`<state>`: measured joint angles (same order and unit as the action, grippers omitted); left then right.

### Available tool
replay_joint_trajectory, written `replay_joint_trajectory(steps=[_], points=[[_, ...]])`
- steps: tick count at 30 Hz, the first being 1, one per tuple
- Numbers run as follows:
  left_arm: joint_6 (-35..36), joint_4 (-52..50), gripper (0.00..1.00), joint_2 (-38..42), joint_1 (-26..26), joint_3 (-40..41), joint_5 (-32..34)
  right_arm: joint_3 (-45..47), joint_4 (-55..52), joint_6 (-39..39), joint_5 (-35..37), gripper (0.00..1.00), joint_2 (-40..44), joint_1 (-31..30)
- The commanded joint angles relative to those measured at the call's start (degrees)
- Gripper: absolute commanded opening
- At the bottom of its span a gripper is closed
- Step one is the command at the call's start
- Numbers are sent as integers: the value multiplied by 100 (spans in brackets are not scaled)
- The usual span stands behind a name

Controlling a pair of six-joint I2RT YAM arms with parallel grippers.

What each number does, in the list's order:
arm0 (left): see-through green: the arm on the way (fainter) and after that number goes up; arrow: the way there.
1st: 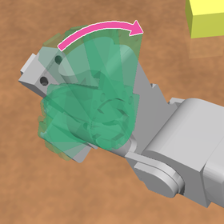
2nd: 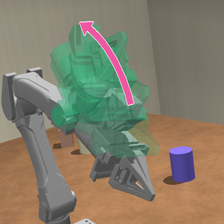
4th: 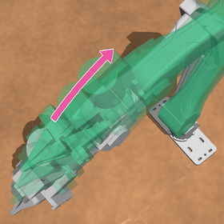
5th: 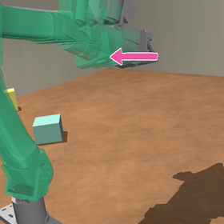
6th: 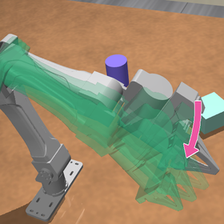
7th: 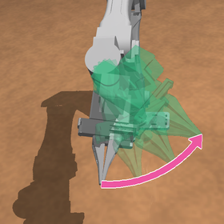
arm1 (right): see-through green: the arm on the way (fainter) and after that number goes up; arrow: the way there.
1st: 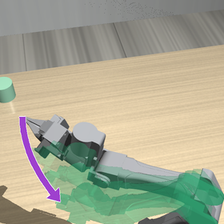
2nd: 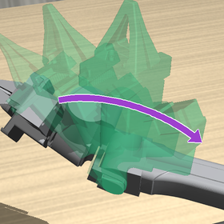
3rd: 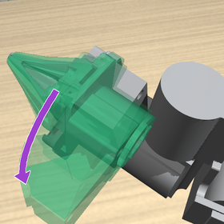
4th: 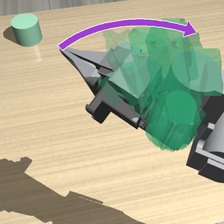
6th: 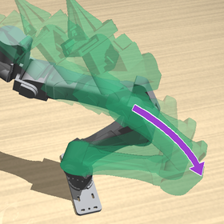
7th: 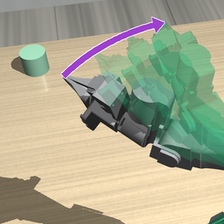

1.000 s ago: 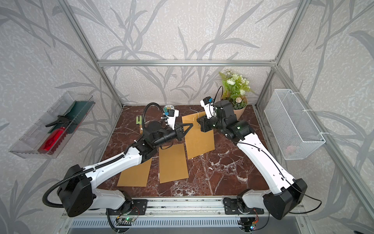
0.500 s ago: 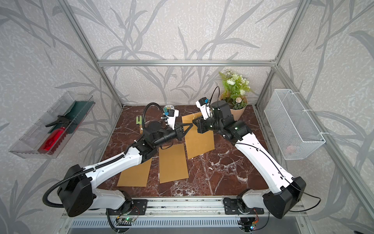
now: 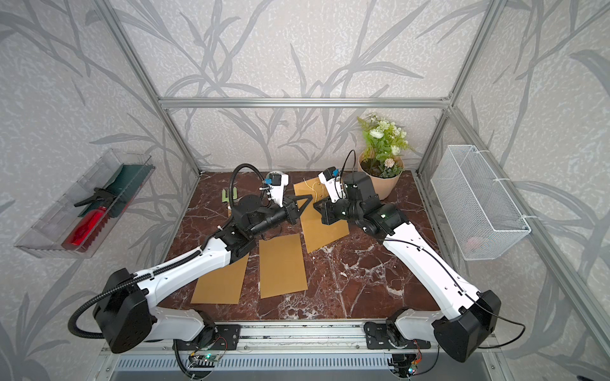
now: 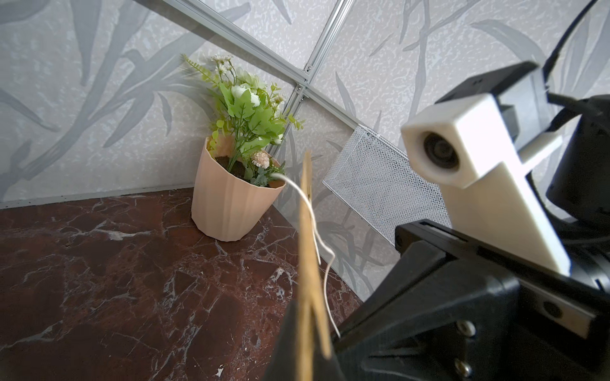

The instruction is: Open the file bag

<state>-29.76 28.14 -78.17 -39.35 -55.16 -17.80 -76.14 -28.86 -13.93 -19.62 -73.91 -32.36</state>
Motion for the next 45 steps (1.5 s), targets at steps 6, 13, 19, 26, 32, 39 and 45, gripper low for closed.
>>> replay_joint_trajectory(steps=[6, 13, 19, 26, 32, 39, 45], points=[[163, 89, 0, 288, 100, -190, 118, 191, 134, -40, 306, 0, 243, -28], [197, 51, 0, 352, 143, -186, 110, 235, 89, -13, 432, 0, 228, -17], [198, 42, 0, 407, 167, -152, 110, 244, -4, 49, 537, 0, 218, 40], [201, 27, 0, 477, 196, -86, 93, 273, -110, 121, 637, 0, 306, 216], [234, -54, 0, 539, 200, -31, 66, 251, -186, 174, 638, 0, 359, 439], [234, -54, 0, 509, 202, 2, 14, 211, -293, 270, 659, 0, 368, 669], [225, -54, 0, 531, 202, 46, -4, 172, -288, 321, 634, 0, 333, 775]])
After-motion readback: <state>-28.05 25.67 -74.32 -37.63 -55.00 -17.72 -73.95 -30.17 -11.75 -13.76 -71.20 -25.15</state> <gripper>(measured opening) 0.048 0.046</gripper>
